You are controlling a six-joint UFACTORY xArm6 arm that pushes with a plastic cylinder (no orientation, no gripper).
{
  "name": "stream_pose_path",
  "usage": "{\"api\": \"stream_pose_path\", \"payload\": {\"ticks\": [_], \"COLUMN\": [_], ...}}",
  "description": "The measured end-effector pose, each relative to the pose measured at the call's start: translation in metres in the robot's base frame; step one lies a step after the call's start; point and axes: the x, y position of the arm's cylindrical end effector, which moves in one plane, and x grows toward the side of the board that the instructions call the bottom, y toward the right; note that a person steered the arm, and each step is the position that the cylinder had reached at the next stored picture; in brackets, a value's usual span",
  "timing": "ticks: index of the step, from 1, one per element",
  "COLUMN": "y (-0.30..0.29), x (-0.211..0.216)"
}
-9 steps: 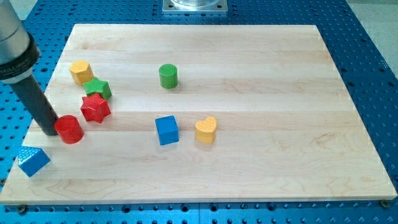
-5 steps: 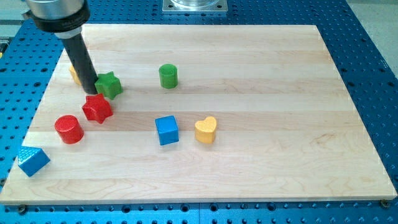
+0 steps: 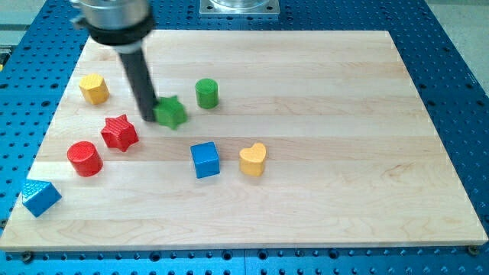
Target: Place the green star at the center
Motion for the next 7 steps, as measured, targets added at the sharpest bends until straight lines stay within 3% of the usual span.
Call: {"api": "stream_pose_path", "payload": {"ticks": [1, 4, 5, 6, 7], "y": [0.057, 0.166, 0.13, 0.189, 0.201], "x": [0.027, 0.04, 0.053, 0.054, 0.085]}}
